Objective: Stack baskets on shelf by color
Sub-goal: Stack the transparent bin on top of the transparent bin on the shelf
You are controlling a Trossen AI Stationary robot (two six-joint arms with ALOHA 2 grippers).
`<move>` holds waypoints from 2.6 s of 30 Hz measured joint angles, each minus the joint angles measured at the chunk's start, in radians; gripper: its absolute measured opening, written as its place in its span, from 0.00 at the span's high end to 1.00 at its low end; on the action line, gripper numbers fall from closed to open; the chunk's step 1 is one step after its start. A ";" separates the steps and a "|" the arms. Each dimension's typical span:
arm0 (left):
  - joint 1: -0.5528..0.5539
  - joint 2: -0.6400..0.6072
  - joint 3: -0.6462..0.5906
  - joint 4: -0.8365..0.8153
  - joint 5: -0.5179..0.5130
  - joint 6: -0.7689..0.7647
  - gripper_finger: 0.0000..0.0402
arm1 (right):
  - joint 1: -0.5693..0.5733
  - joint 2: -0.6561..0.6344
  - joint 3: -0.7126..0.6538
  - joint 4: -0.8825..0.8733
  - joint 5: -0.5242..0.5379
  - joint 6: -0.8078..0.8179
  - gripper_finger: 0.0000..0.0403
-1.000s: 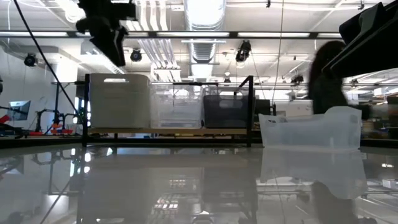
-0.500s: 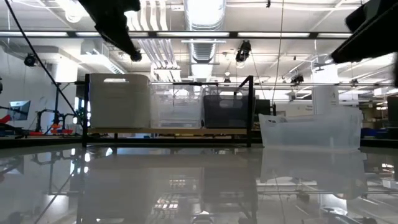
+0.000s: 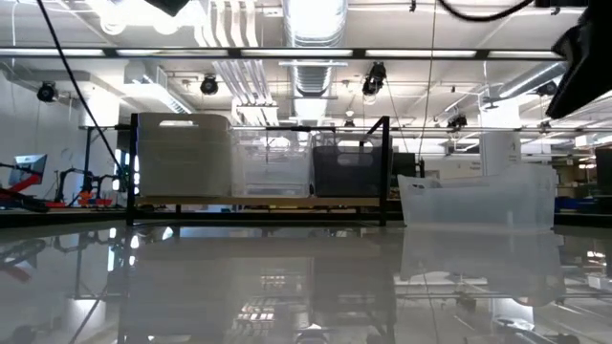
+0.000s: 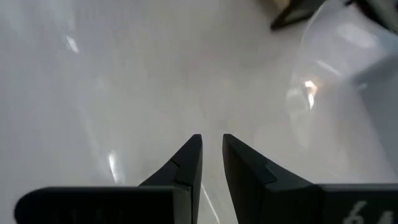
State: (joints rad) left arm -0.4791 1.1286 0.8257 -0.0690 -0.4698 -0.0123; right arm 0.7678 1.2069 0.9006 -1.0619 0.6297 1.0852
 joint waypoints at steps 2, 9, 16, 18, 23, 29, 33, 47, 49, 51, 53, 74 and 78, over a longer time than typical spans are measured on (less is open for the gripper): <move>-0.061 0.033 -0.016 0.024 -0.019 -0.001 0.95 | -0.083 -0.015 0.009 -0.011 -0.094 -0.117 0.85; -0.195 0.190 -0.005 0.036 -0.088 -0.007 0.95 | -0.410 -0.006 0.015 -0.093 -0.342 -0.552 0.69; -0.254 0.273 0.020 0.035 -0.090 -0.012 0.95 | -0.578 0.025 0.015 -0.112 -0.376 -0.937 0.54; -0.257 0.279 0.023 0.039 -0.090 -0.038 0.95 | -0.582 0.025 0.015 -0.118 -0.375 -1.012 0.53; -0.258 0.281 0.023 0.030 -0.091 -0.087 0.95 | -0.581 0.033 -0.003 -0.142 -0.365 -1.172 0.52; -0.261 0.281 0.022 0.031 -0.091 -0.088 0.95 | -0.586 0.095 -0.020 -0.132 -0.341 -1.178 0.56; -0.263 0.281 0.022 0.033 -0.090 -0.088 0.95 | -0.585 0.165 -0.020 -0.126 -0.380 -1.181 0.68; -0.282 0.281 0.062 0.036 -0.090 -0.085 0.95 | -0.307 0.494 0.322 0.033 -0.609 -1.082 0.97; -0.282 0.281 0.072 0.037 -0.091 -0.076 0.95 | -0.251 0.564 0.411 0.056 -0.605 -1.172 0.97; -0.283 0.281 0.076 0.038 -0.093 -0.053 0.95 | -0.208 0.637 0.505 0.069 -0.599 -1.272 0.97; -0.283 0.281 0.078 0.036 -0.107 -0.031 0.95 | -0.176 0.711 0.594 0.070 -0.565 -1.341 0.97; -0.160 0.282 0.079 0.162 -0.101 0.127 0.78 | -0.105 0.871 1.139 -0.100 -0.419 -1.329 0.58; -0.081 0.336 0.085 0.215 0.046 0.153 0.65 | -0.075 0.803 1.054 -0.113 -0.416 -1.077 0.60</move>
State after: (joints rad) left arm -0.5604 1.4646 0.9111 0.1457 -0.4241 0.1408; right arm 0.6926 2.0099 1.9542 -1.1751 0.2135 0.0081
